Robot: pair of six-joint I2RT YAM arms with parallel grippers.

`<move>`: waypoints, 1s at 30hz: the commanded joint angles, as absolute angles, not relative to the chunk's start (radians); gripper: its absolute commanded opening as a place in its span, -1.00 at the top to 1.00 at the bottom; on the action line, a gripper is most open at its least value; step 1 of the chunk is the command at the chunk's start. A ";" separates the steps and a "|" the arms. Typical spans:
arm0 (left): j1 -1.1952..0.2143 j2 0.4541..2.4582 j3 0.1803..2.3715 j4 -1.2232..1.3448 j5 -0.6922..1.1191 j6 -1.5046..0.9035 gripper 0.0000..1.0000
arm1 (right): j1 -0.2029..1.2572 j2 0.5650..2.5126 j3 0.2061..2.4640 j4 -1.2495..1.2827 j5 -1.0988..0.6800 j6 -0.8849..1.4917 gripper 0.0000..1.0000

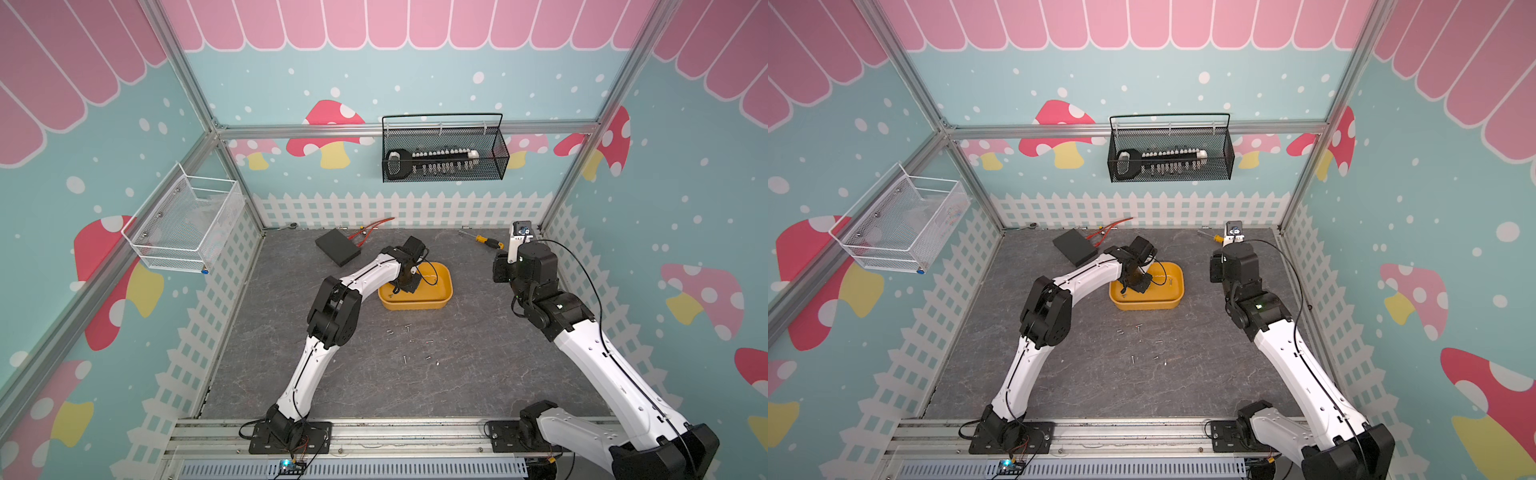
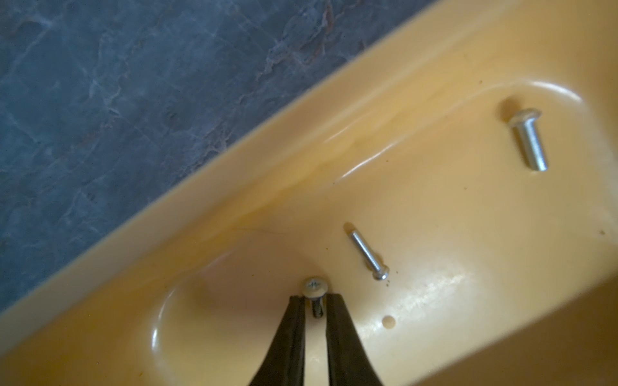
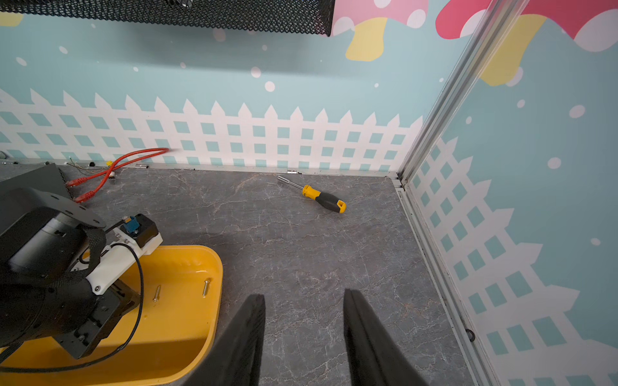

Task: Put the screws on the desktop into the storage box
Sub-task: Place the screw in the storage box.

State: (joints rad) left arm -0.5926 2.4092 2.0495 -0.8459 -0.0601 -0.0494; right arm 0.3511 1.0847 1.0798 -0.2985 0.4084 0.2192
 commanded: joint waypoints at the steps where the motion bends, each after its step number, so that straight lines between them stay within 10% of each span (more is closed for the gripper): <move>1: -0.589 2.408 2.068 -0.861 -0.061 -0.056 0.49 | 0.345 1.078 1.077 -0.287 0.408 0.232 0.12; 16: -0.600 1.923 1.981 -0.794 -0.193 -0.084 0.27 | 0.355 1.167 1.100 -0.464 -0.072 0.269 0.11; 30: -0.443 1.452 1.364 -0.450 -0.219 -0.178 -0.08 | 0.563 1.332 0.944 -0.596 -0.256 0.203 0.09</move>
State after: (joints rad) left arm -0.4656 1.5032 1.4551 -0.5541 -0.2039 -0.1432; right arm 0.5301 1.3148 0.9222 -0.5549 -0.1978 0.2436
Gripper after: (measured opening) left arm 0.533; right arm 0.452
